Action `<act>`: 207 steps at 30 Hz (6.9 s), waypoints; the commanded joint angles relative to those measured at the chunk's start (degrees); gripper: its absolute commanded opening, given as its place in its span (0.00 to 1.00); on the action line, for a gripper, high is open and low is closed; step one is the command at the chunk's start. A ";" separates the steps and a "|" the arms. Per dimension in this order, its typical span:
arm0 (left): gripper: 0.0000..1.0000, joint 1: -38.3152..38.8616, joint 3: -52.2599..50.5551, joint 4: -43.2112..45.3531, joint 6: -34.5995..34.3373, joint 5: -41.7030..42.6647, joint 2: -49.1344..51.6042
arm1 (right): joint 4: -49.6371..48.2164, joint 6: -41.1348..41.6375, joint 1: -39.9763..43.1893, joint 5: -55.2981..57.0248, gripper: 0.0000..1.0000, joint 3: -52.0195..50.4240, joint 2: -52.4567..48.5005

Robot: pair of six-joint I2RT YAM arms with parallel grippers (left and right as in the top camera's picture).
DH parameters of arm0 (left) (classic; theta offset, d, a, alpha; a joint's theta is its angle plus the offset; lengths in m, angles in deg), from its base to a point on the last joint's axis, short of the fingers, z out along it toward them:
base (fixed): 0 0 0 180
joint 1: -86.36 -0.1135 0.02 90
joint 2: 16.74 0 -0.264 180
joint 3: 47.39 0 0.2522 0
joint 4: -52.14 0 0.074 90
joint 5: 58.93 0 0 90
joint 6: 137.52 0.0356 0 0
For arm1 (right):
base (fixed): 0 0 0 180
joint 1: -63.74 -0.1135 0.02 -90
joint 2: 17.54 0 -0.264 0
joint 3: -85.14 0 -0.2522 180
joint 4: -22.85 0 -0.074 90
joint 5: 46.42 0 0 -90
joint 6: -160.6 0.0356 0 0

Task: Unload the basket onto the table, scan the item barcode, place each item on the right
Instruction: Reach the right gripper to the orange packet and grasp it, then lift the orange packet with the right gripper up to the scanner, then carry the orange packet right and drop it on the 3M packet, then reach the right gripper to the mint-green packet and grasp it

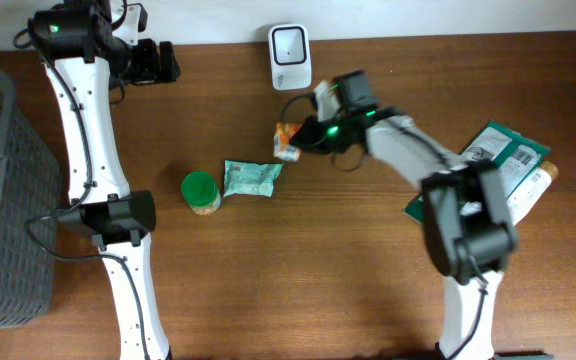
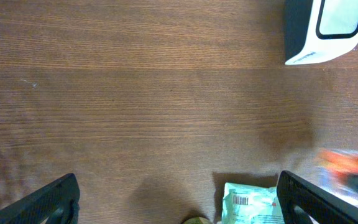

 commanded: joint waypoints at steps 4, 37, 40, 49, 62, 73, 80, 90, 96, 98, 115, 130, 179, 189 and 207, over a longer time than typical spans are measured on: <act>0.99 -0.04 0.94 -0.07 0.26 -0.17 0.37 | 2.05 -13.38 4.46 -31.98 0.04 0.22 15.08; 0.99 -0.04 0.94 -0.07 0.26 -0.17 0.37 | 16.37 -9.66 12.02 -33.42 0.04 0.17 26.69; 0.99 -0.04 0.94 -0.07 0.26 -0.17 0.37 | 22.32 -9.64 10.93 -21.44 0.04 0.17 26.69; 0.99 -0.04 0.94 -0.07 0.26 -0.17 0.37 | 32.28 -5.73 8.41 8.57 0.04 6.27 26.62; 0.99 -0.04 0.94 -0.07 0.26 -0.17 0.37 | 38.42 -14.45 -0.87 58.34 0.04 41.09 9.60; 0.99 -0.04 0.94 -0.07 0.26 -0.17 0.37 | 5.86 -46.97 -10.91 77.31 0.04 41.03 -9.60; 0.99 -0.04 0.94 -0.07 0.26 -0.17 0.37 | -5.01 -67.47 -11.74 77.26 0.04 40.98 -18.64; 0.99 -0.04 0.94 -0.07 0.26 -0.17 0.37 | -6.82 -73.55 -11.85 73.96 0.04 40.83 -21.51; 0.99 -0.04 0.94 -0.07 0.26 -0.17 0.37 | -6.36 -73.50 -11.89 73.96 0.04 40.83 -21.51; 0.99 -0.04 0.94 -0.07 0.26 -0.17 0.37 | -5.60 -72.37 -11.91 73.96 0.04 40.83 -21.42; 0.99 -0.04 0.94 -0.07 0.26 -0.17 0.37 | 32.02 -16.22 -9.64 55.98 0.04 40.85 3.63; 0.99 -0.04 0.94 -0.07 0.26 -0.17 0.37 | 60.28 -1.05 12.98 52.59 0.04 24.11 4.74; 0.99 -0.04 0.94 -0.07 0.26 -0.17 0.37 | 35.19 13.86 -7.78 20.37 0.79 20.28 -4.00; 0.99 -0.04 0.94 -0.07 0.26 -0.17 0.37 | 30.21 18.53 -11.58 14.08 0.77 20.26 -11.04; 0.99 -0.04 0.94 -0.07 0.26 -0.17 0.37 | 17.16 22.14 -15.52 16.44 0.58 12.57 -13.90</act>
